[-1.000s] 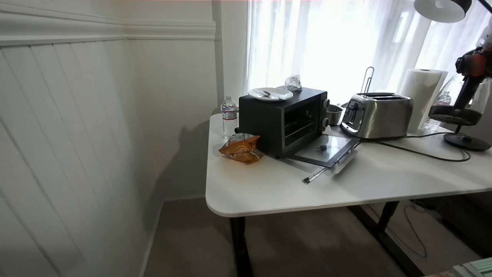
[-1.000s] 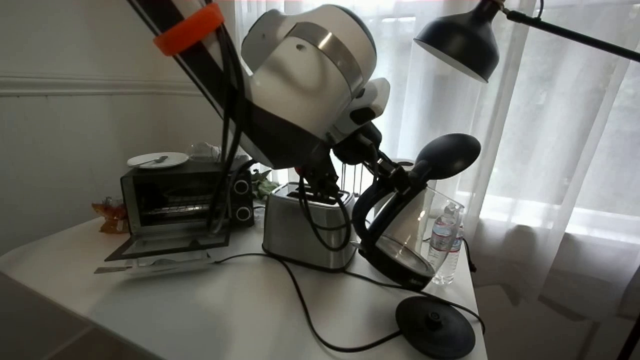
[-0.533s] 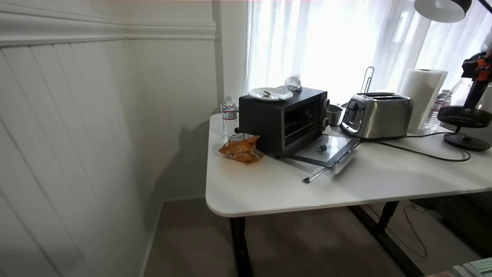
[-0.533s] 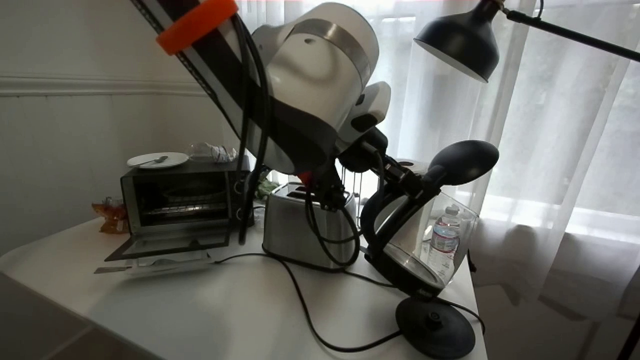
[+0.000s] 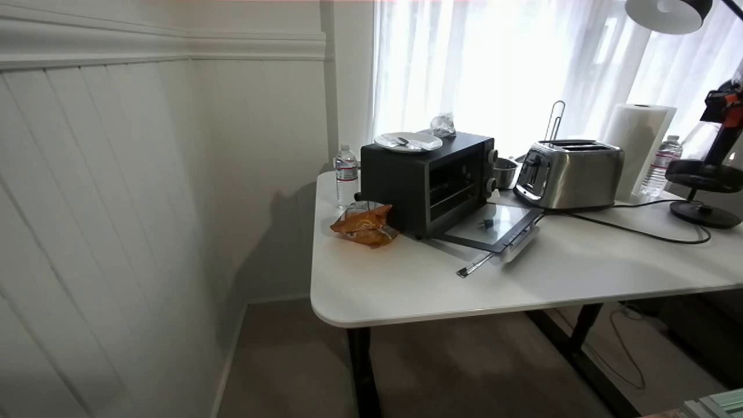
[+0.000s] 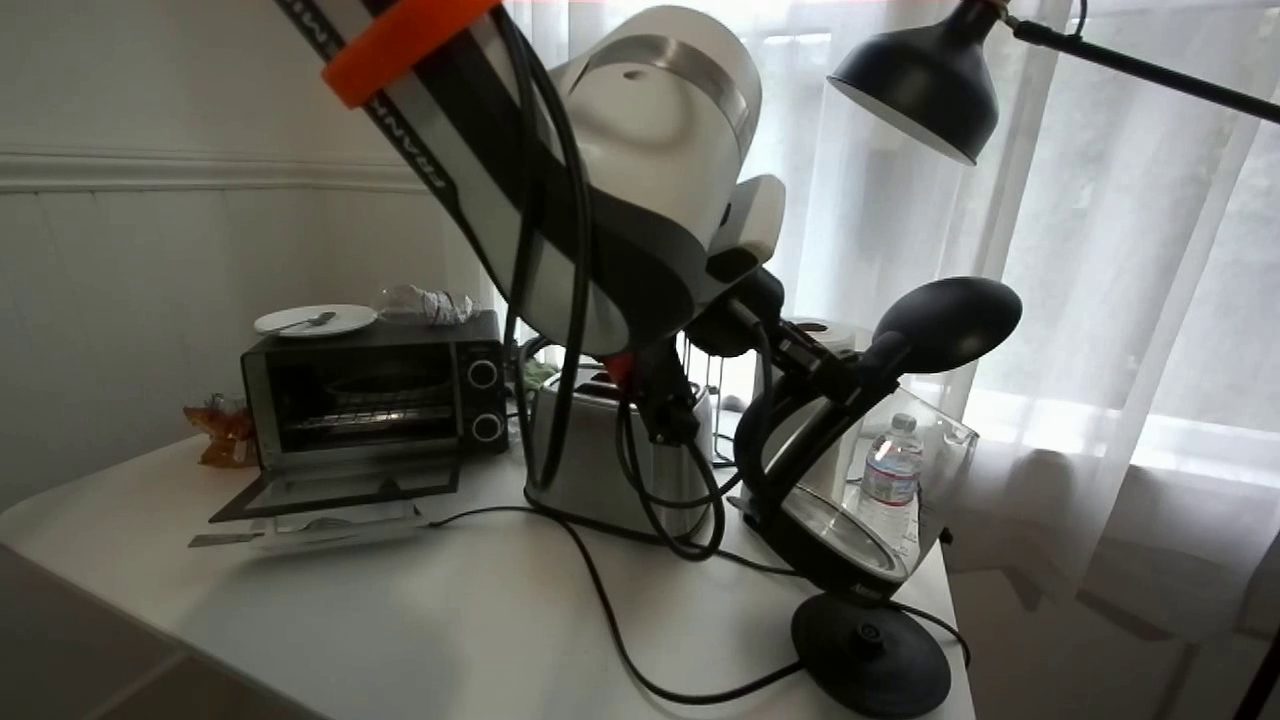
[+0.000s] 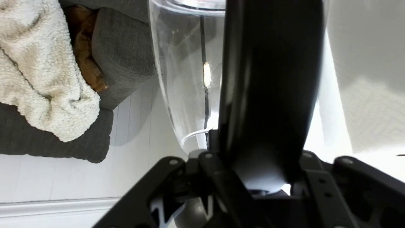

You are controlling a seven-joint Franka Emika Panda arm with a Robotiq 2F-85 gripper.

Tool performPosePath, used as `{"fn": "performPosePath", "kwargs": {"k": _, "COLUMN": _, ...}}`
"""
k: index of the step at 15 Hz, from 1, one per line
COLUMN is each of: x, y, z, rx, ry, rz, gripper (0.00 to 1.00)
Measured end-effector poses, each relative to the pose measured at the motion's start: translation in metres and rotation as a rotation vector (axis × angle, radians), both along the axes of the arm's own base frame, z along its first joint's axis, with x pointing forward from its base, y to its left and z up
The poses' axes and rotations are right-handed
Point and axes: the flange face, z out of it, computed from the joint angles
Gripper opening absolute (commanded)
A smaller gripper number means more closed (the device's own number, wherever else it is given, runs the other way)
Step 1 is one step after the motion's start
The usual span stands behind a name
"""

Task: Put the kettle on its electric base

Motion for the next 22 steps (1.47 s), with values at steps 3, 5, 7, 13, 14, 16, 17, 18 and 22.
{"fn": "performPosePath", "kwargs": {"k": 3, "x": 0.0, "y": 0.0, "z": 0.0, "rx": 0.0, "ry": 0.0, "rz": 0.0, "gripper": 0.43}}
{"fn": "performPosePath", "kwargs": {"k": 5, "x": 0.0, "y": 0.0, "z": 0.0, "rx": 0.0, "ry": -0.001, "rz": 0.0, "gripper": 0.18}}
{"fn": "performPosePath", "kwargs": {"k": 7, "x": 0.0, "y": 0.001, "z": -0.008, "rx": 0.007, "ry": 0.015, "rz": -0.001, "gripper": 0.18}}
{"fn": "performPosePath", "kwargs": {"k": 13, "x": 0.0, "y": 0.001, "z": -0.035, "rx": 0.007, "ry": 0.045, "rz": 0.0, "gripper": 0.18}}
{"fn": "performPosePath", "kwargs": {"k": 14, "x": -0.001, "y": 0.0, "z": -0.035, "rx": 0.003, "ry": 0.037, "rz": 0.0, "gripper": 0.18}}
{"fn": "performPosePath", "kwargs": {"k": 16, "x": -0.002, "y": 0.0, "z": -0.036, "rx": -0.003, "ry": 0.018, "rz": 0.002, "gripper": 0.18}}
{"fn": "performPosePath", "kwargs": {"k": 17, "x": -0.002, "y": -0.001, "z": -0.036, "rx": -0.008, "ry": 0.006, "rz": 0.006, "gripper": 0.18}}
{"fn": "performPosePath", "kwargs": {"k": 18, "x": -0.002, "y": -0.002, "z": -0.036, "rx": -0.017, "ry": -0.008, "rz": 0.008, "gripper": 0.18}}
{"fn": "performPosePath", "kwargs": {"k": 22, "x": -0.003, "y": -0.011, "z": -0.034, "rx": -0.079, "ry": -0.053, "rz": 0.01, "gripper": 0.18}}
